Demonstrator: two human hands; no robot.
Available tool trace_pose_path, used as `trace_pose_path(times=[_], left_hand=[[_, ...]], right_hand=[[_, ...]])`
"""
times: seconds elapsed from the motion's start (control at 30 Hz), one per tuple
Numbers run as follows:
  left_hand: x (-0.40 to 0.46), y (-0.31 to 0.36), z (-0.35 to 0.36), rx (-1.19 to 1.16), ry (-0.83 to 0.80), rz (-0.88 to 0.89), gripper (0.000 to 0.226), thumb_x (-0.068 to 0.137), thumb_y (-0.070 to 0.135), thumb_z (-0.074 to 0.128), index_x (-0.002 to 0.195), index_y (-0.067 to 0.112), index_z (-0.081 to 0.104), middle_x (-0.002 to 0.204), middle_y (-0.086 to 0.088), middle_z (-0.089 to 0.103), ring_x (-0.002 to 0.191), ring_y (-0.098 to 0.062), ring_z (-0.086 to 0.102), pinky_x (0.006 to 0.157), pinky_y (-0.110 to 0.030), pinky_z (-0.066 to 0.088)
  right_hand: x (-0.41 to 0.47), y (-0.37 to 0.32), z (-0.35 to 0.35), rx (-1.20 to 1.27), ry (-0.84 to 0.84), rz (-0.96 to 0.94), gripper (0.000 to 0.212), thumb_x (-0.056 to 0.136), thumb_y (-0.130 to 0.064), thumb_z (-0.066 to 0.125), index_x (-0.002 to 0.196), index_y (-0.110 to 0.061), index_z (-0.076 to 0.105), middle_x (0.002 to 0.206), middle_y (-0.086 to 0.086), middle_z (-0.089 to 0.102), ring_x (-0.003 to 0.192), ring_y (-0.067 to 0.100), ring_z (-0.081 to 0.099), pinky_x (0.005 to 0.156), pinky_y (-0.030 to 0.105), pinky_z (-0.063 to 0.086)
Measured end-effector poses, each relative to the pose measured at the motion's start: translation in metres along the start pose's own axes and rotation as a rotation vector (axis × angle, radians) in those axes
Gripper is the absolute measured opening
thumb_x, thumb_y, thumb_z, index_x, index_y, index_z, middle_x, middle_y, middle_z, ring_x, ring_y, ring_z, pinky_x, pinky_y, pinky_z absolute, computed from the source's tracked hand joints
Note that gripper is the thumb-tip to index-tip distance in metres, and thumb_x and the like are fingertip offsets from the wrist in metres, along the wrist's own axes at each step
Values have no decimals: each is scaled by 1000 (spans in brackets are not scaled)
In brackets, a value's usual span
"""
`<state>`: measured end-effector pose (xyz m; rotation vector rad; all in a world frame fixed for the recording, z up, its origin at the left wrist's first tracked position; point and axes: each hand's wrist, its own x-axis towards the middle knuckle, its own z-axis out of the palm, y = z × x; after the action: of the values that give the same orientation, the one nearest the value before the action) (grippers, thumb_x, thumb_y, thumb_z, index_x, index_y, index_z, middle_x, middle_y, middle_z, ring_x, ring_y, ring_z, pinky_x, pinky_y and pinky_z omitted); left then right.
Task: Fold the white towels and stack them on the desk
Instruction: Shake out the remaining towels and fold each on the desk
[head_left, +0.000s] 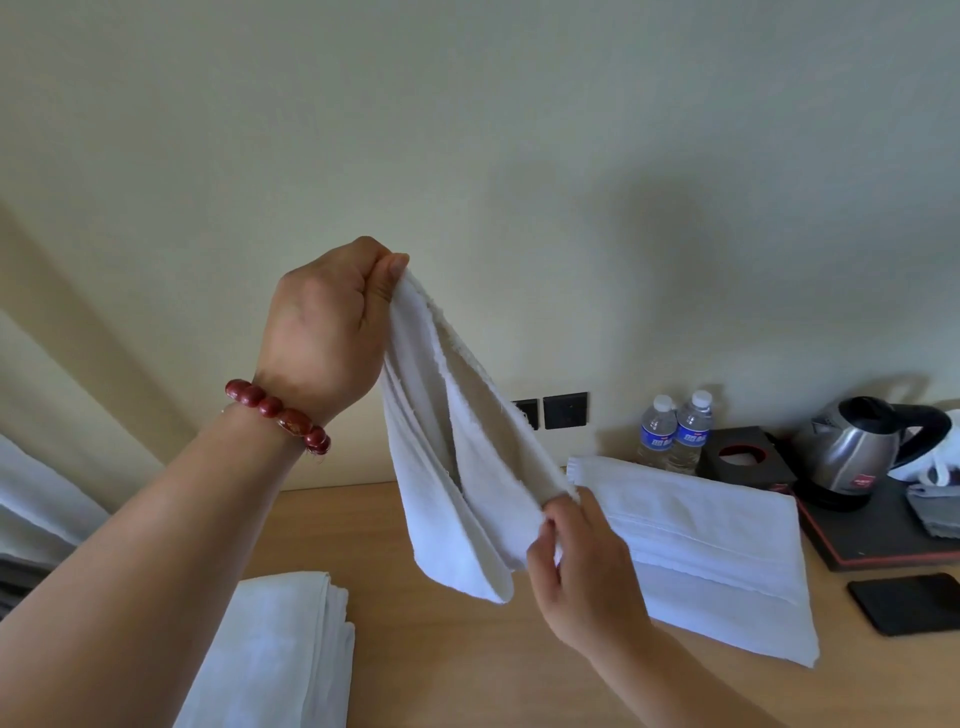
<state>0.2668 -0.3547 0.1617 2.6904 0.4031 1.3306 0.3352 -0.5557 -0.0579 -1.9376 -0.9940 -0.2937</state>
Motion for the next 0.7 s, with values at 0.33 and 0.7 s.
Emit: trace_pose_path(times=[0.33, 0.7], left_hand=[[-12, -49, 0, 93, -58, -143, 39, 107, 28, 40, 82, 1, 54, 61, -3, 49, 61, -31, 47, 56, -36, 29], [-25, -81, 5, 139, -135, -270, 37, 106, 29, 39, 79, 7, 52, 63, 1, 49, 63, -29, 47, 58, -35, 30]], right_hand=[[41, 30, -43, 55, -184, -160, 46, 96, -70, 38, 75, -30, 32, 60, -12, 37, 55, 7, 32, 49, 16, 25], [64, 33, -71, 254, -317, -67, 27, 99, -47, 50, 78, -32, 44, 63, -9, 44, 56, 6, 40, 53, 17, 30]])
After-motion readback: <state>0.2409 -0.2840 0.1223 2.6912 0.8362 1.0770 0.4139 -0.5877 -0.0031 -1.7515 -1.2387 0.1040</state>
